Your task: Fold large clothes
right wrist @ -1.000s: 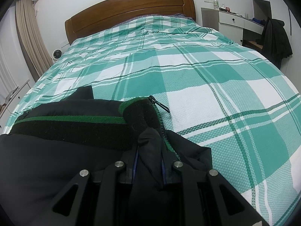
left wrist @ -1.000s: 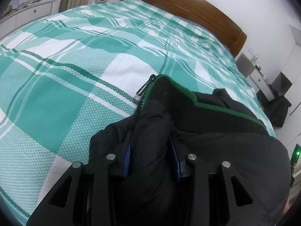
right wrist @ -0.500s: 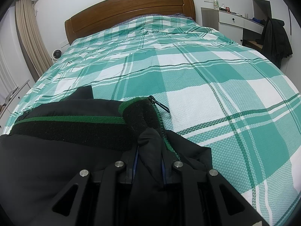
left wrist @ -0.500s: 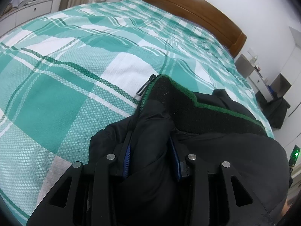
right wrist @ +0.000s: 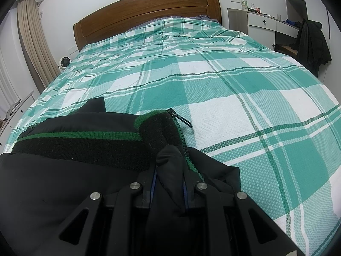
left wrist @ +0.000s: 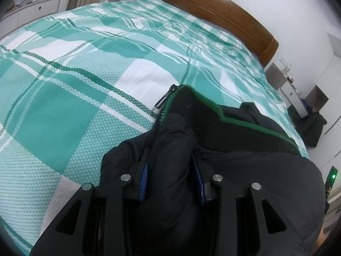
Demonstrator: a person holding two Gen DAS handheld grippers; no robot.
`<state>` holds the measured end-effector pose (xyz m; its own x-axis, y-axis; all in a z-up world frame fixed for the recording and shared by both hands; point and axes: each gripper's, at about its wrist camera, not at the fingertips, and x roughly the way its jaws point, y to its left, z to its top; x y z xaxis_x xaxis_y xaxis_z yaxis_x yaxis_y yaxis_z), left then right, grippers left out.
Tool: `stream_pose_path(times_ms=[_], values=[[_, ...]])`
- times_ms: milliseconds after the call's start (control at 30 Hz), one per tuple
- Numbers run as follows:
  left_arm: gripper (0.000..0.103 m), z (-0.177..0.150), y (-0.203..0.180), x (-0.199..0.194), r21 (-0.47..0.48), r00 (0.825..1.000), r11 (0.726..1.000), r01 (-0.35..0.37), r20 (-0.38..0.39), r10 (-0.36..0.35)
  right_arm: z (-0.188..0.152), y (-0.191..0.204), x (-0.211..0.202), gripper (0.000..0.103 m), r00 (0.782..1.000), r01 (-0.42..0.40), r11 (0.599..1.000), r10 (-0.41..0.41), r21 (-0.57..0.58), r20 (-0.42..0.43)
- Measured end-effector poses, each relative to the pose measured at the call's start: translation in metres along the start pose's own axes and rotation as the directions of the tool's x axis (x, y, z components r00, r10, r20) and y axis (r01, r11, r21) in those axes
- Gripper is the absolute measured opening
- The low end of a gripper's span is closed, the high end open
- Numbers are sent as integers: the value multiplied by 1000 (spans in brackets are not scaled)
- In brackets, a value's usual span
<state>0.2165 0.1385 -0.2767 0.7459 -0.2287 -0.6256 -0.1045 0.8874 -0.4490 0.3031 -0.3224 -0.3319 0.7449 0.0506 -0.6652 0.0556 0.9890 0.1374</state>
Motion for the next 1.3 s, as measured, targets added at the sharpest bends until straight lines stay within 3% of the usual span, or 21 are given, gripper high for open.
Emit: stream_pose_path(times_ms=[900,1100,1167,1233,1267,1300], values=[[37,-3,-5,-5,-39,999,998,41,1,-41,0,0,2,18,1000,-3,1000,3,2,0],[52,9,-3,-9,-99,993,992,79,-75,-86,3,-9,0,20,997,-71,996,71,54,-8],[60,14,-5,-17,-113,993,992,54,-95,-65,8,-16,-1,26,992,-120,989,123,89,-23],[82,13,-11,-39,-118,995,992,43,-85,-53,14,-25,-5,48,972,-223,966,230,131,-38],[85,11,-11,-51,-117,996,992,47,-70,-55,18,-28,-10,56,964,-255,957,263,136,-44],[90,8,-13,-65,-112,997,992,59,-50,-65,21,-29,-15,76,962,-263,956,270,130,-44]])
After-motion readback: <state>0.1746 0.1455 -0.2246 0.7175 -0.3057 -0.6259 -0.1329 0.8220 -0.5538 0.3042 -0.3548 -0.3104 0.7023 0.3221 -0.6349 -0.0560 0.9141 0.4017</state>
